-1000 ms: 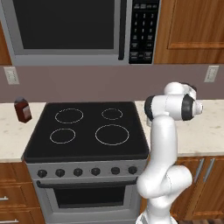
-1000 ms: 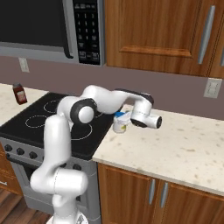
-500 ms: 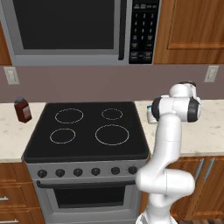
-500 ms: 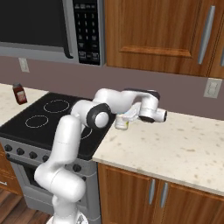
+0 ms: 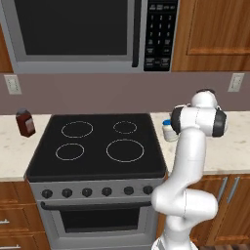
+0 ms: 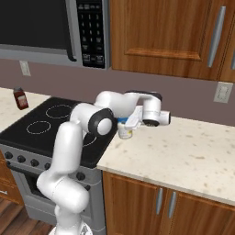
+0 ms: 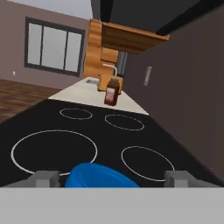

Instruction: Collect the paprika, mayonnaise, and shaker from the cabinet and place them next to the stove.

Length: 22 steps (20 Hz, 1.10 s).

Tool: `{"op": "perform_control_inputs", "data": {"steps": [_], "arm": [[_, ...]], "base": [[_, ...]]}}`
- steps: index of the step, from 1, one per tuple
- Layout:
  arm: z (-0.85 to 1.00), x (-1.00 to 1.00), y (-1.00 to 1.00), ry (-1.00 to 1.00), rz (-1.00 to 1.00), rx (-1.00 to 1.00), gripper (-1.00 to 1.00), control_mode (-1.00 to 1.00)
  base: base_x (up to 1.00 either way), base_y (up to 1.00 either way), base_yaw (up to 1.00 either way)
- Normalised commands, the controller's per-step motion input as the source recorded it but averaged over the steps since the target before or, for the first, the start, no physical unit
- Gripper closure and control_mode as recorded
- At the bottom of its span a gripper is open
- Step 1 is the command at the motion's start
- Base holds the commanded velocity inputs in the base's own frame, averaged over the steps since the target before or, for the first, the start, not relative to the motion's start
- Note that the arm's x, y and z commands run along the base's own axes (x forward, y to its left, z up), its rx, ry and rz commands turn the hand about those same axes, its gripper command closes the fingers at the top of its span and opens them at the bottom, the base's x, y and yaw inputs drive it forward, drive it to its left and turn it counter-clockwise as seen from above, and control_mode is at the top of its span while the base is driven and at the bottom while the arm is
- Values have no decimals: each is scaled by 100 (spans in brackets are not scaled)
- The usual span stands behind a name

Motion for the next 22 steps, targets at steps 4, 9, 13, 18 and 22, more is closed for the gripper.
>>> {"op": "perform_control_inputs", "data": {"steps": [4,9,13,18,22], "arm": [[-31,-44,0,-10,2,-4,-100,-100],[2,-20,-8,-13,0,0,-100,-100],[42,0,-17,-17,0,0,-100,-100],[49,-17,-11,-14,0,0,-100,-100],[30,-74,12,-6,0,0,-100,-100]], "base": [[0,0,0],[0,0,0],[0,0,0],[0,0,0],[0,0,0]]}}
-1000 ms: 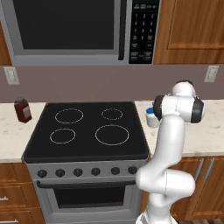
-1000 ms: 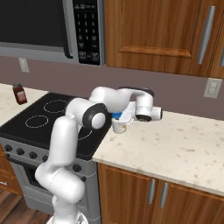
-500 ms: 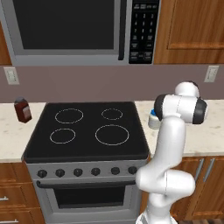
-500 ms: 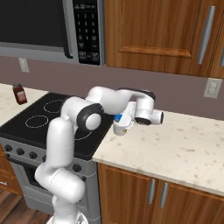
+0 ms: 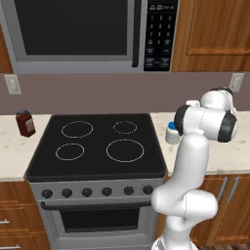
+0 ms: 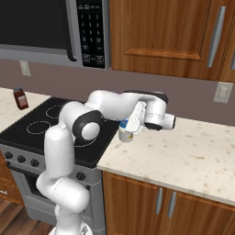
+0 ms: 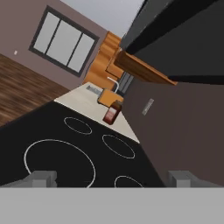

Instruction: Collect the paprika, mayonnaise, and shaker from the cabinet and place them next to the stove.

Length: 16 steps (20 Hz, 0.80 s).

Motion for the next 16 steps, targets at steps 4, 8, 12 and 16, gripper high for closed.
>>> {"op": "perform_control_inputs", "data": {"steps": [4,8,12,16], "arm": [[29,-73,57,0,0,0,-100,-100],[37,-60,83,4,0,-1,-100,-100],[45,-52,87,10,0,-2,-100,-100],[50,-62,81,15,0,0,-100,-100]], "base": [[0,0,0],[0,0,0],[0,0,0],[0,0,0]]}}
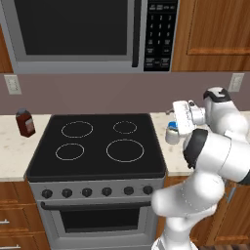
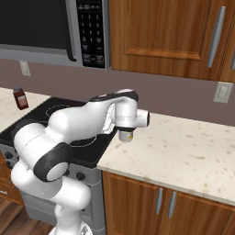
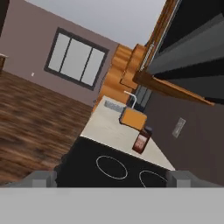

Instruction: Collect the paprika, mayonnaise, and shaker from the cabinet and place them next to the stove.

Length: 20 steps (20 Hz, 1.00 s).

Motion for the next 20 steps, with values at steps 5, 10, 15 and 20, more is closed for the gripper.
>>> {"op": "perform_control_inputs", "data": {"steps": [5,10,15,20], "arm": [[55,-55,79,23,0,0,-100,-100],[56,-61,66,25,-12,0,-100,-100],[45,-78,60,21,-24,0,-100,-100],[17,-92,48,16,-31,0,-100,-100]], "base": [[0,0,0],[0,0,0],[0,0,0],[0,0,0]]}}
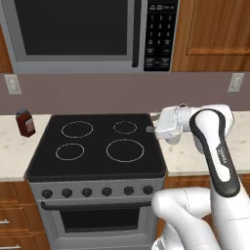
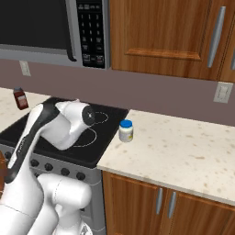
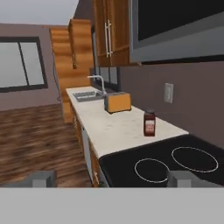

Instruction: Collect the paprika, mayonnaise, and shaker from the cabinet and place them next to the stove.

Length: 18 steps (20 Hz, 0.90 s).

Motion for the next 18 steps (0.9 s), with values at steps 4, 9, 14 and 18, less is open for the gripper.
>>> {"op": "perform_control_inputs", "data": {"steps": [4,9,14,18], "arm": [[7,-91,38,15,-30,-1,-100,-100],[13,-86,27,14,-29,-3,-100,-100],[9,-59,15,0,-20,-5,-100,-100],[-1,-32,9,2,-6,-1,-100,-100]], "base": [[0,0,0],[0,0,0],[0,0,0],[0,0,0]]}}
